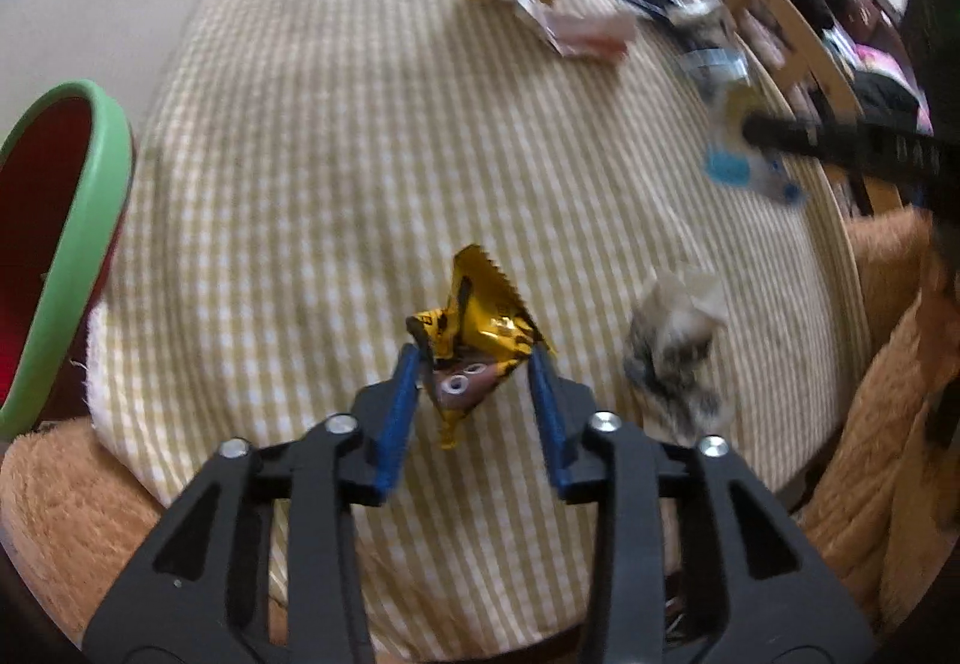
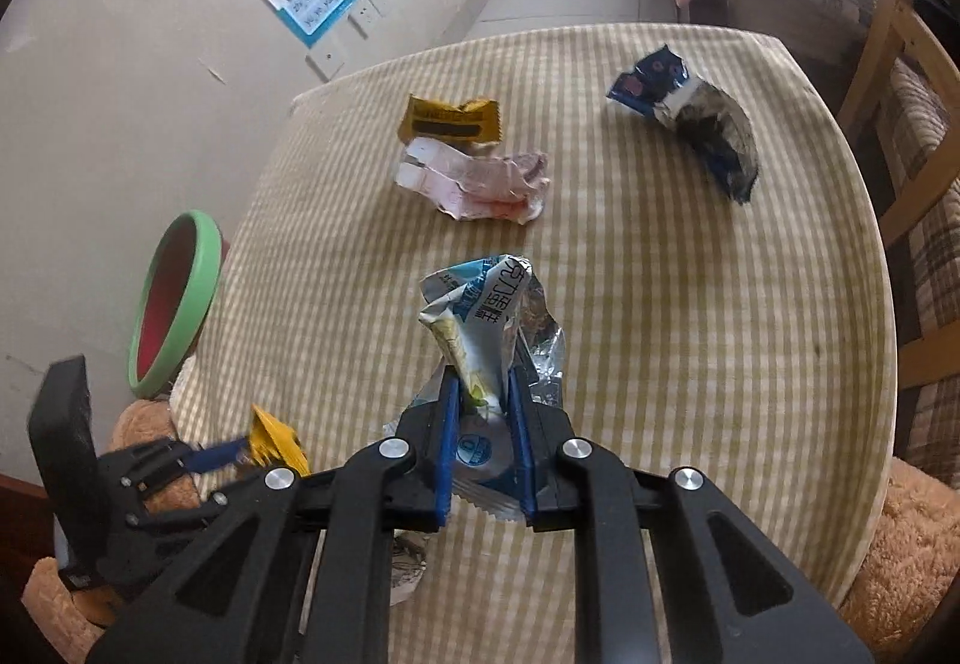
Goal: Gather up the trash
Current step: 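Grasp the gold candy wrapper with the left gripper while the right grasps the white-blue bag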
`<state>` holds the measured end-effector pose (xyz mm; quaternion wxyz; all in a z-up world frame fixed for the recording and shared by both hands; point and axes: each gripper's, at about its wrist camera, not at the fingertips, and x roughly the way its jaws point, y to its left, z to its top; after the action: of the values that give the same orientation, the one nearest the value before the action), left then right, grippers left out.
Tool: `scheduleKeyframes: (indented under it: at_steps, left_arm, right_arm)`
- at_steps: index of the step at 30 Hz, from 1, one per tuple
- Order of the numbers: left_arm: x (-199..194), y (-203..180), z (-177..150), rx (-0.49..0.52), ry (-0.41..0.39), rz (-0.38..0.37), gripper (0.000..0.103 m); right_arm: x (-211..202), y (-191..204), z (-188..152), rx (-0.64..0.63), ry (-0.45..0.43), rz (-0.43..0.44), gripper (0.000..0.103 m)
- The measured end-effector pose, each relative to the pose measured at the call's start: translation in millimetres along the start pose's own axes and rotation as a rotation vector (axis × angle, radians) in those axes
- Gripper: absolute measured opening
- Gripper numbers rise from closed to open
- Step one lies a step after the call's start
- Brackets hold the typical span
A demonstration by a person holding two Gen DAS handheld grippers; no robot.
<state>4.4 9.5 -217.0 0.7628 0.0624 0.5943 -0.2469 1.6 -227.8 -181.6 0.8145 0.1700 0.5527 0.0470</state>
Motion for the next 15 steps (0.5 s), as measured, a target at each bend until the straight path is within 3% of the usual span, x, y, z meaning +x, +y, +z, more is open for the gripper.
scheduleKeyframes:
  at_steps: [2, 9, 15]
  left_arm:
    - [1, 2, -1, -0.015, 0.002, -0.004, 0.049]
    - [19, 1, 6, -0.047, 0.036, -0.016, 0.054]
    - [12, -1, 8, -0.053, 0.002, -0.016, 0.034]
  right_arm:
    - [4, -2, 0, 0.008, 0.013, 0.002, 0.017]
    - [7, -4, -5, 0.010, 0.020, 0.005, 0.018]
    - [8, -3, -6, 0.006, 0.020, 0.001, 0.018]
